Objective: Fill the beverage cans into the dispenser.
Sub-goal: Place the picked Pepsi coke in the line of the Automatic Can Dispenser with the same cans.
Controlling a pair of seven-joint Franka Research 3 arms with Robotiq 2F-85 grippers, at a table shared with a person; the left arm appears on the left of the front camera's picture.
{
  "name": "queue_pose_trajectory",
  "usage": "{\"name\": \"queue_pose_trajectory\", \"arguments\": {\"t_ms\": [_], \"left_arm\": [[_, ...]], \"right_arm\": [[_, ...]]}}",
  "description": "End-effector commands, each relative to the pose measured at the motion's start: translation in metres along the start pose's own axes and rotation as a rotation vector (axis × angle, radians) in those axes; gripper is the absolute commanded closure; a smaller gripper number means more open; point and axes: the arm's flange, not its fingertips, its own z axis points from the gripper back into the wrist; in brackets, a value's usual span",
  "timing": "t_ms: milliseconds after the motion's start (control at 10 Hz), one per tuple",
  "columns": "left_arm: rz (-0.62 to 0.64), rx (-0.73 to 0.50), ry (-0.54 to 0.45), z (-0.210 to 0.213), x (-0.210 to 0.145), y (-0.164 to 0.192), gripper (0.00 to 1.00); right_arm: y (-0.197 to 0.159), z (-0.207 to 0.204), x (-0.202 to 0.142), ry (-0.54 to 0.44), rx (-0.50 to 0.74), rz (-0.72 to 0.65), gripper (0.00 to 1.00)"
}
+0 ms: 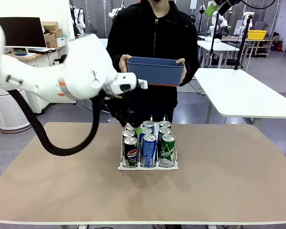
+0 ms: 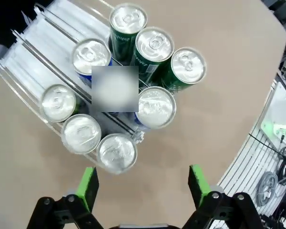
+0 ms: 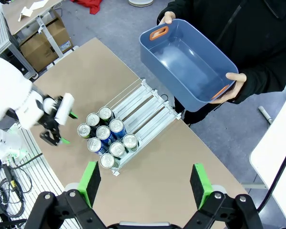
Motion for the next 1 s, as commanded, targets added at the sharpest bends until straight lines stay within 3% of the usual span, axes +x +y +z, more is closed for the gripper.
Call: {"name": "queue_pose_trajectory", "arguments": {"t_ms": [0, 600, 900], "left_arm": [[-0.049, -0.016, -0.051, 0.054, -0.027, 0.011, 0.00], [-0.184, 0.016, -0.214, 0.220, -0.026, 0.021, 0.00], [-0.215, 0.087, -0.260, 0.270, -0.017, 0.005, 0.00]], "right_arm": [[0.001, 0.000, -0.002, 0.004, 0.002, -0.002, 0.00], [0.001, 0.000, -0.002, 0.004, 0.002, -0.002, 0.00], [0.001, 0.000, -0.002, 0.004, 0.002, -0.002, 0.00]]}}
